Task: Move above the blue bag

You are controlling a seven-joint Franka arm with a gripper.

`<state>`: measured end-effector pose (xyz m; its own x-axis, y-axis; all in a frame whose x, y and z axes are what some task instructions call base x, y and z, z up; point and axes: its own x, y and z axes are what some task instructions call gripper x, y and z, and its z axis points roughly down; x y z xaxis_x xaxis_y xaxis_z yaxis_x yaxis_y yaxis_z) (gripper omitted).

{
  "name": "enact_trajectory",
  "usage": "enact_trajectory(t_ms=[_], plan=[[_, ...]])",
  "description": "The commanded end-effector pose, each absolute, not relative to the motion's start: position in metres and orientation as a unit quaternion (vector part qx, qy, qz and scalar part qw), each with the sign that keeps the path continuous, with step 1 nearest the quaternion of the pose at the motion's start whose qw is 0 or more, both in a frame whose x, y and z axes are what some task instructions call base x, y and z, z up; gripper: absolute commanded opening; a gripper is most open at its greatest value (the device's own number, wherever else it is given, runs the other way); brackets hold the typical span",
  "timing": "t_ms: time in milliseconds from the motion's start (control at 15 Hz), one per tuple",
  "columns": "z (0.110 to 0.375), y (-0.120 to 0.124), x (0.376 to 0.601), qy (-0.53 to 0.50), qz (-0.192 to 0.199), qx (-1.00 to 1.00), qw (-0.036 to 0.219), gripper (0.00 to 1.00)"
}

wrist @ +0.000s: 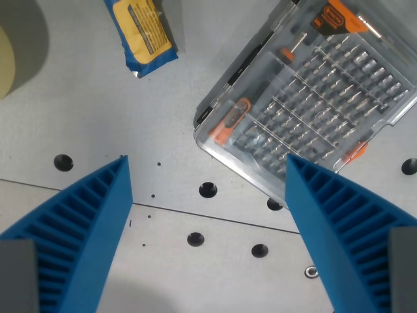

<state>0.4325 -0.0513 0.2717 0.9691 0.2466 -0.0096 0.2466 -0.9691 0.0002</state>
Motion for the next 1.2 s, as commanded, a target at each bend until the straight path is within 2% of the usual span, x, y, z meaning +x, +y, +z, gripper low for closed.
enact_trajectory(t_ms=[67, 733, 1200], plan=[[0.274, -0.051, 0.433, 0.125, -0.003, 0.992, 0.001, 1.00], [0.270, -0.049, 0.435, 0.140, -0.002, 0.990, 0.002, 1.00], [0.259, -0.039, 0.446, 0.171, -0.004, 0.985, 0.000, 1.00]])
